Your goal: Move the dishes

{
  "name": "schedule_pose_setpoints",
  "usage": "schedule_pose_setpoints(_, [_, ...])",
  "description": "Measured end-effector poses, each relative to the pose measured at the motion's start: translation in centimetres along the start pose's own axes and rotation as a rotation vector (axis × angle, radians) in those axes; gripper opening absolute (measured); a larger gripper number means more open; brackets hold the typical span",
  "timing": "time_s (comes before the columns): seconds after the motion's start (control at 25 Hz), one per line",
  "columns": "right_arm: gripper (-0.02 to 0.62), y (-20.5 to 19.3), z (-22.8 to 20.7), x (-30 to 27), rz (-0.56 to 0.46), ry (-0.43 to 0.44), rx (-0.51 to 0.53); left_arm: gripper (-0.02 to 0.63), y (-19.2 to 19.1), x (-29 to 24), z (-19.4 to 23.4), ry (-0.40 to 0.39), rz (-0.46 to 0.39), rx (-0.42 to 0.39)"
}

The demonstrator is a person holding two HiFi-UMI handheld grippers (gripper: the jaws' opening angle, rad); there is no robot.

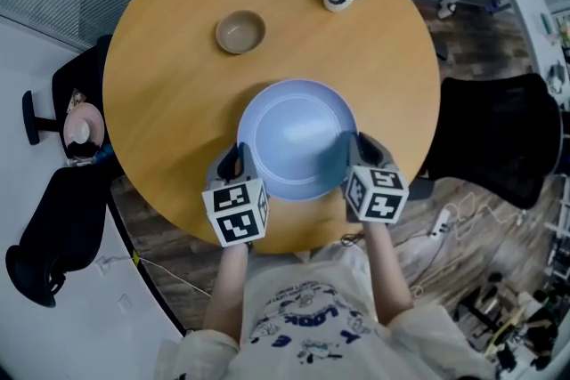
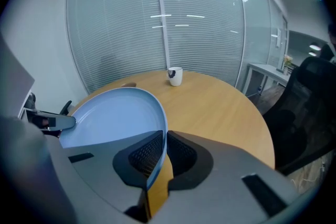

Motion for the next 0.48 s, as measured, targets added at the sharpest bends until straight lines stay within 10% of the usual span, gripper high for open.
schedule_pose_setpoints(0.48, [0.023, 3.3, -8.3, -0.3, -0.001, -0.048, -0.078, 0.026, 4.8, -4.3, -7.5, -0.047, 0.016, -0.063])
Point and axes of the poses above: the fingertips, and each gripper's own axes: x backward along the fingers, z to its left, y out of its top, the point moved 10 cm from there along x, backward along the fingers
